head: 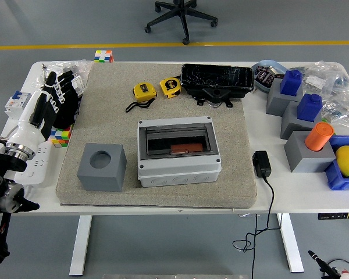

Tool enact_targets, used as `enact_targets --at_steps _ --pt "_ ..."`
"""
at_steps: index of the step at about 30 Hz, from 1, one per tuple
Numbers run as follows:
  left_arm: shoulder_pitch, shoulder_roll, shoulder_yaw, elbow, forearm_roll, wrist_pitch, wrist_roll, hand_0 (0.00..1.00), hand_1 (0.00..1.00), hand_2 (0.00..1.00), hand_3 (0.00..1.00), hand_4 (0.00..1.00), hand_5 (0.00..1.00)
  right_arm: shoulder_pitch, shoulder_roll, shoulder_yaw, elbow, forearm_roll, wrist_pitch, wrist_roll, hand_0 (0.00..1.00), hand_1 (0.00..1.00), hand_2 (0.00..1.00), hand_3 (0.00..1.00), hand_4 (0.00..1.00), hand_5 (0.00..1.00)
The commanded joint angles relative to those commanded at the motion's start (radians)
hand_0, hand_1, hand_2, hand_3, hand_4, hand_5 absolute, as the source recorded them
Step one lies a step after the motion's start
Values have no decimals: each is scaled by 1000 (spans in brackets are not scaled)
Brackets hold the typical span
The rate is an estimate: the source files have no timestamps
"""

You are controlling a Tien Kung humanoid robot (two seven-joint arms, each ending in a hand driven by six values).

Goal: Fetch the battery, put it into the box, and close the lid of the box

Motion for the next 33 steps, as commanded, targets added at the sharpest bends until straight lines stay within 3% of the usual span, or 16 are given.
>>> enact_targets --at_steps 4,8,9,13,18,23,26,27,33 --pt "1 0 4 -2 4 6 2 998 998 954 891 998 998 -2 0 27 0 -32 18 -11 977 921 858 897 998 998" --pt "1 -1 9 -1 5 9 4 998 998 954 891 998 998 -1 2 120 0 -132 72 -39 977 921 858 897 998 998" --pt "2 -2 9 0 6 9 4 998 993 949 890 998 998 -1 2 150 0 -164 85 -46 998 998 998 998 998 998" --pt "2 -3 13 1 7 10 6 998 993 949 890 998 998 0 2 248 0 -261 120 -74 998 998 998 998 998 998" --pt "1 -2 13 0 7 15 5 998 987 944 888 998 998 -2 0 256 0 -269 125 -81 998 998 998 998 998 998" --pt "3 -2 20 -1 7 22 6 997 981 936 880 998 998 -7 -3 160 0 -140 69 -45 998 998 997 998 998 998" --pt "5 -4 31 0 9 26 9 997 981 936 880 998 998 -16 -12 49 0 -28 23 4 998 998 997 998 998 998" --pt "6 -6 36 -1 10 29 9 986 969 926 875 998 998 -20 -16 -5 0 26 2 27 963 945 903 944 998 998" --pt "8 -18 58 4 9 36 8 967 937 901 866 998 998 -42 -43 -235 2 253 -27 79 945 934 892 934 998 998"
